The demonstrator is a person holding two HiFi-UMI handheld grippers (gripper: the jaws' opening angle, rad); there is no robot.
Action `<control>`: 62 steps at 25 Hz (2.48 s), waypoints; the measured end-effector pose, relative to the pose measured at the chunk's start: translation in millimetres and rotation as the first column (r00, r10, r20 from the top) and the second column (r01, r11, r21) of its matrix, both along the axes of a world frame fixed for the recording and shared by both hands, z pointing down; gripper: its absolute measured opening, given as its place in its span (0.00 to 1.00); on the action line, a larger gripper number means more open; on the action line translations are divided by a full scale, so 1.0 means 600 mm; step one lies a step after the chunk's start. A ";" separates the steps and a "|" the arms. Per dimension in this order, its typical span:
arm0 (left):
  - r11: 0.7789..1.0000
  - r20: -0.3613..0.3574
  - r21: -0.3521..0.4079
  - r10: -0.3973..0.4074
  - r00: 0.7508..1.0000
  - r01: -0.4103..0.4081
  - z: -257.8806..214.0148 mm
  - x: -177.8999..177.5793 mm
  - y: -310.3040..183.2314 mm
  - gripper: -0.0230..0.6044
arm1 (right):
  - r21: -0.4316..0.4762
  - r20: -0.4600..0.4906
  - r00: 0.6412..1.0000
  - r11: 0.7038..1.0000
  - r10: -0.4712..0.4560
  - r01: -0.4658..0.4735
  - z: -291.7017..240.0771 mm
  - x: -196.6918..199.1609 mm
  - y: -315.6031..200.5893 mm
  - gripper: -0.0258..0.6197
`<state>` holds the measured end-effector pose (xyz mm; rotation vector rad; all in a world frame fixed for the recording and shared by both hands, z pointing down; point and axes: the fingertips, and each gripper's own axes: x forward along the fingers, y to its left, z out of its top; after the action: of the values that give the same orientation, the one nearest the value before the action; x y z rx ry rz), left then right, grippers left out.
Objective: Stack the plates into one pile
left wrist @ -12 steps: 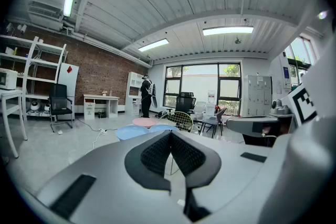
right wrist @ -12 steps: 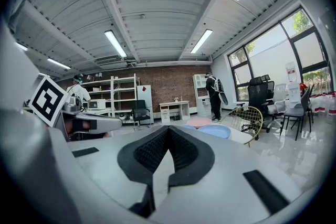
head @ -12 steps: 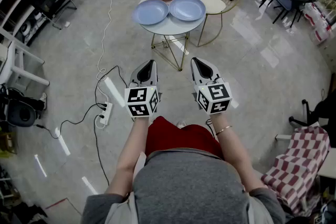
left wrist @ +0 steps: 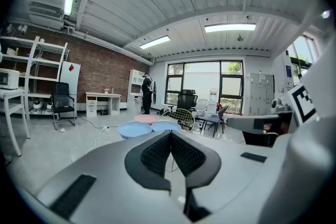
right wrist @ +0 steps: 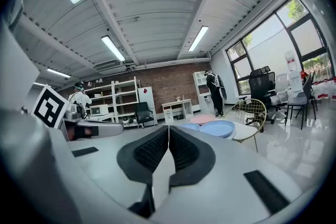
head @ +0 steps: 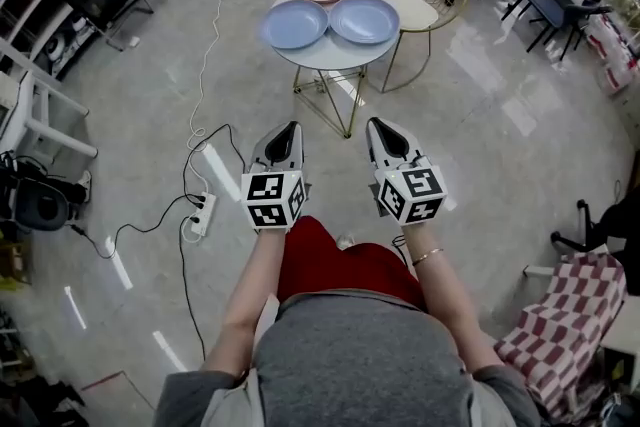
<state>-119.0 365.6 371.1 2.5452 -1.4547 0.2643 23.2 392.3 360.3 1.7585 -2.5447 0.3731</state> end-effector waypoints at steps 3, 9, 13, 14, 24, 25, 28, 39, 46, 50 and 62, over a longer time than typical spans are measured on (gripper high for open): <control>1.000 0.007 -0.008 -0.007 1.000 0.007 0.006 -0.002 -0.006 0.06 | -0.018 0.007 1.000 1.000 0.011 -0.011 0.007 0.006 -0.005 0.09; 1.000 0.013 -0.021 -0.016 1.000 0.016 0.012 0.000 -0.040 0.06 | -0.046 0.017 0.999 0.998 0.040 -0.039 0.018 0.027 -0.029 0.09; 0.999 0.023 -0.026 -0.018 1.000 0.018 0.013 0.001 -0.073 0.06 | -0.052 0.023 0.998 0.997 0.055 -0.054 0.015 0.039 -0.058 0.09; 0.999 0.023 -0.027 -0.017 1.000 0.018 0.014 0.002 -0.081 0.06 | -0.052 0.025 0.998 0.997 0.057 -0.056 0.014 0.042 -0.066 0.09; 0.998 0.032 -0.059 -0.003 0.999 0.005 0.048 0.013 -0.220 0.06 | -0.082 0.008 0.997 0.994 0.071 -0.070 0.042 0.051 -0.186 0.09; 0.998 0.033 -0.064 -0.003 0.999 0.005 0.052 0.011 -0.237 0.06 | -0.090 0.010 0.997 0.993 0.072 -0.071 0.046 0.049 -0.203 0.09; 0.997 0.033 -0.081 -0.007 0.999 0.009 0.061 0.001 -0.291 0.06 | -0.110 0.010 0.998 0.992 0.068 -0.067 0.055 0.038 -0.257 0.09; 0.990 0.026 -0.139 -0.031 0.999 0.034 0.095 -0.068 -0.480 0.06 | -0.182 0.000 0.998 0.982 0.055 -0.054 0.084 -0.028 -0.453 0.09; 0.987 0.018 -0.159 -0.010 1.000 0.013 0.110 -0.088 -0.562 0.06 | -0.215 -0.014 0.994 0.971 0.105 -0.105 0.101 -0.037 -0.525 0.09; 0.985 0.013 -0.173 0.018 1.000 -0.016 0.119 -0.083 -0.593 0.06 | -0.239 -0.028 0.988 0.959 0.150 -0.153 0.113 -0.024 -0.542 0.09; 0.975 0.030 -0.213 0.076 0.997 -0.068 0.147 -0.029 -0.624 0.06 | -0.271 -0.018 0.967 0.930 0.254 -0.250 0.131 0.055 -0.580 0.09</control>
<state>-136.3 -8.6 459.6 2.4356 -1.2726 0.4559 56.3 44.1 439.1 1.9772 -2.1496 0.7109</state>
